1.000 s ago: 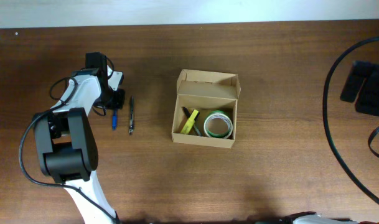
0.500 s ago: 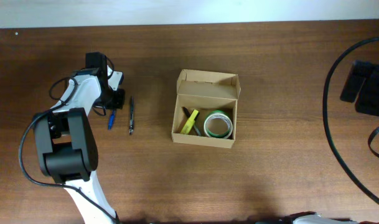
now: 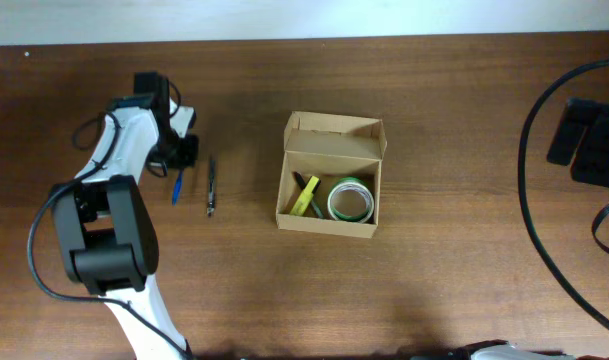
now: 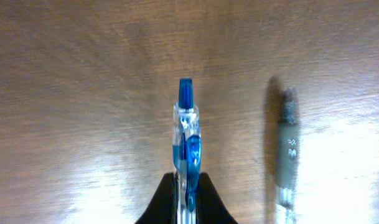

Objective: Pack container
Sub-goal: 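Grasp the blue pen with the left gripper and lift, then carry the blue pen into the box and release it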

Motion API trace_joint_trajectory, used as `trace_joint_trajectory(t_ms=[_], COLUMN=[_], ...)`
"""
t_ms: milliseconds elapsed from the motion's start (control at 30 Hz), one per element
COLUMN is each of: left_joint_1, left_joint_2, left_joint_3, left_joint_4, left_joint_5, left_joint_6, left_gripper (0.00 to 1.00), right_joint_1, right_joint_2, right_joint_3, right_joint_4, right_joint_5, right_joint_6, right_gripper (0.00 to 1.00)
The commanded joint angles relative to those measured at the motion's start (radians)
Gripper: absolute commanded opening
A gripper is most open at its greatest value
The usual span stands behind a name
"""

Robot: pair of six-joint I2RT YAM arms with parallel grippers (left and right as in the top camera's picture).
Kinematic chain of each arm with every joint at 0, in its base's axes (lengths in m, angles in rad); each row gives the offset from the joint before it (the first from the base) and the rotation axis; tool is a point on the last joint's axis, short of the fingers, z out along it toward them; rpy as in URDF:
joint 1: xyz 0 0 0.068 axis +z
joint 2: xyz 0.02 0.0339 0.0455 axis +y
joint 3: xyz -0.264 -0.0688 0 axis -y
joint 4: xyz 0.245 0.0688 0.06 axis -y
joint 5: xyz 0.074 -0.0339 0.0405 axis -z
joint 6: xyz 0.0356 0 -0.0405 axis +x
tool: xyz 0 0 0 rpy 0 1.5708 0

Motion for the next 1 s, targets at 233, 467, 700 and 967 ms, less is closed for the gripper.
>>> trace_joint_trajectory(t_ms=[233, 467, 700, 967], left_joint_1=[-0.13, -0.332, -0.521, -0.641], left_joint_2=[-0.232, -0.27, -0.269, -0.264], left_joint_3=[0.239, 0.262, 0.262, 0.243], left_joint_4=[-0.147, -0.147, -0.131, -0.129], left_joint_5=[0.01, 0.012, 0.012, 0.012], left_joint_6=[-0.035, -0.062, -0.079, -0.081], left_gripper=[0.02, 0.02, 0.02, 0.02], right_joint_1=[-0.007, -0.007, -0.007, -0.007], right_joint_2=[0.0, 0.0, 0.0, 0.0], right_joint_3=[-0.003, -0.003, -0.003, -0.003], right_joint_4=[-0.006, -0.006, -0.006, -0.006], right_joint_5=[-0.005, -0.005, -0.005, -0.005], right_joint_6=[0.002, 0.002, 0.002, 0.002], right_gripper=[0.99, 0.99, 0.99, 0.99])
